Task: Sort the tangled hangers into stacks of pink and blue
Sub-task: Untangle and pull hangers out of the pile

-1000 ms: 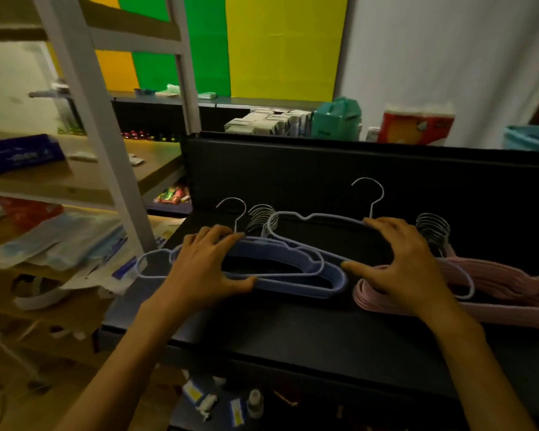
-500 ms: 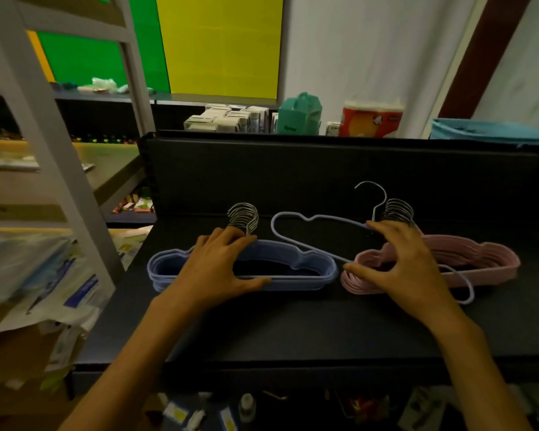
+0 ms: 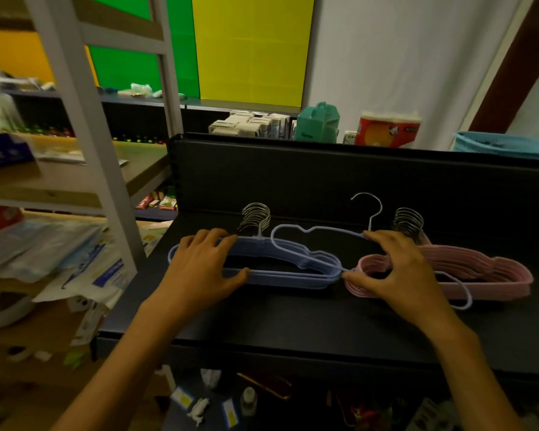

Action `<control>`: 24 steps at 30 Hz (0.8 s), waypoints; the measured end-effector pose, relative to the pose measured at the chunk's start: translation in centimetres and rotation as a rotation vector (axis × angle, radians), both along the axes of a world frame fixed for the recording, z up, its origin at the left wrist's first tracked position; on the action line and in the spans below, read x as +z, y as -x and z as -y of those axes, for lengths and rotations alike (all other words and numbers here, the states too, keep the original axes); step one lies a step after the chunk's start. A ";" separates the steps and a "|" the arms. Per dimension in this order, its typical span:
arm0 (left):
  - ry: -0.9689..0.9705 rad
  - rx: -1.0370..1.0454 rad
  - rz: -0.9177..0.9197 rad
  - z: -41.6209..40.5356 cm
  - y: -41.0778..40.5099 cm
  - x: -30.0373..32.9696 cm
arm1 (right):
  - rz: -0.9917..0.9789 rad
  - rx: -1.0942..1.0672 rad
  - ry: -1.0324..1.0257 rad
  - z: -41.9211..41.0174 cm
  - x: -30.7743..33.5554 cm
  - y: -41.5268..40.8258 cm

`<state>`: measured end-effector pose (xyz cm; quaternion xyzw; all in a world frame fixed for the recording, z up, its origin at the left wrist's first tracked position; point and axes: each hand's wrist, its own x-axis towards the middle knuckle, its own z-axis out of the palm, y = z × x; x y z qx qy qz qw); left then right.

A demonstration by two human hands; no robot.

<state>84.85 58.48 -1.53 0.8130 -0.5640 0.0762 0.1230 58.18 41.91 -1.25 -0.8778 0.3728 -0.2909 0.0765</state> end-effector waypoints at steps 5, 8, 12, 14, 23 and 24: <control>-0.022 0.105 0.074 -2.9 -0.5 0.6 | -0.054 0.110 -0.030 -0.6 -0.5 -3.3; -0.014 0.116 0.061 -4.1 -1.3 1.1 | -0.061 0.177 -0.051 -1.2 -0.5 -5.8; -0.027 0.105 0.026 -4.9 -3.1 1.6 | -0.123 0.215 -0.018 -2.1 -0.8 -9.2; -0.023 0.093 0.021 -5.1 -4.0 1.8 | -0.132 0.236 -0.024 -2.7 -1.0 -10.7; -0.002 -0.013 0.003 -4.0 -7.2 2.0 | -0.159 0.276 -0.091 -3.5 -1.1 -14.0; -0.001 -0.022 0.004 -3.9 -7.5 2.0 | -0.169 0.274 -0.099 -3.6 -1.1 -14.2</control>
